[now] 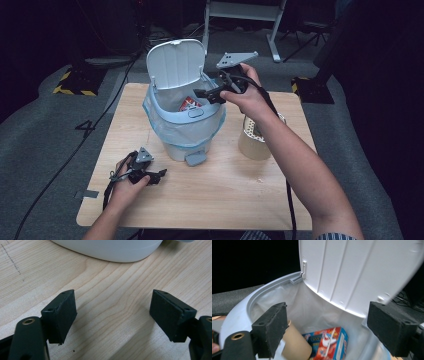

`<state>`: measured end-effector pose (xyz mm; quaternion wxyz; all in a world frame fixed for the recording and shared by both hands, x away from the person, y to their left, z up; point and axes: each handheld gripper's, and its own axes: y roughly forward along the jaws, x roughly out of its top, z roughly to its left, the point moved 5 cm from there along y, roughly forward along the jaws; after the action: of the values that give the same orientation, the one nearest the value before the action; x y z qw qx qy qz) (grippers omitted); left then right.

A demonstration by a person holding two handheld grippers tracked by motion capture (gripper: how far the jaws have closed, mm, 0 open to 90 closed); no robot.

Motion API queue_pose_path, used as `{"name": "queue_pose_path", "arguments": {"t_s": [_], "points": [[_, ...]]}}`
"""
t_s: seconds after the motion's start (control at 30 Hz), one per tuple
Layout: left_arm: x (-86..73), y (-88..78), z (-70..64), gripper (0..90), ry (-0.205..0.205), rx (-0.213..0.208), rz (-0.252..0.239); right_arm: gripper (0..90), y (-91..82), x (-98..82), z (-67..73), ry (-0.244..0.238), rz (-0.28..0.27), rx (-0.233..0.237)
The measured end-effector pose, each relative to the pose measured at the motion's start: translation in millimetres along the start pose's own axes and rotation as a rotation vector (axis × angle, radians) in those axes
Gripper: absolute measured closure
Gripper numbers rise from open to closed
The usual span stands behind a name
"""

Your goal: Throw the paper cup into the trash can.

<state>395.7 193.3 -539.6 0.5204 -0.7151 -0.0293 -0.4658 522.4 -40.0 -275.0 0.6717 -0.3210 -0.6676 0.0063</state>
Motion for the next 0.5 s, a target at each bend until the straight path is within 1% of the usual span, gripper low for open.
{"name": "queue_pose_path", "arguments": {"t_s": [0.2, 0.3, 0.33, 0.4, 0.5], "points": [[-0.2, 0.1, 0.4, 21.8, 0.005, -0.006, -0.004, 17.6, -34.3, -8.8, -5.9, 0.033, -0.012, -0.029], [-0.8, -0.6, 0.9, 21.8, 0.006, -0.013, -0.003, 17.6, -47.2, -14.1, -8.0, 0.041, -0.011, -0.04], [-1.0, -0.8, 1.3, 21.8, 0.007, -0.013, -0.004, 17.6, -54.4, -17.4, -9.1, 0.045, -0.013, -0.047], [-1.5, -1.6, 2.6, 21.8, 0.016, -0.014, -0.001, 17.7, -62.6, -21.4, -10.0, 0.053, -0.016, -0.052], [-2.1, -1.7, 3.0, 21.8, 0.019, -0.025, -0.004, 18.2, -75.7, -28.8, -11.4, 0.063, -0.02, -0.063]]}}
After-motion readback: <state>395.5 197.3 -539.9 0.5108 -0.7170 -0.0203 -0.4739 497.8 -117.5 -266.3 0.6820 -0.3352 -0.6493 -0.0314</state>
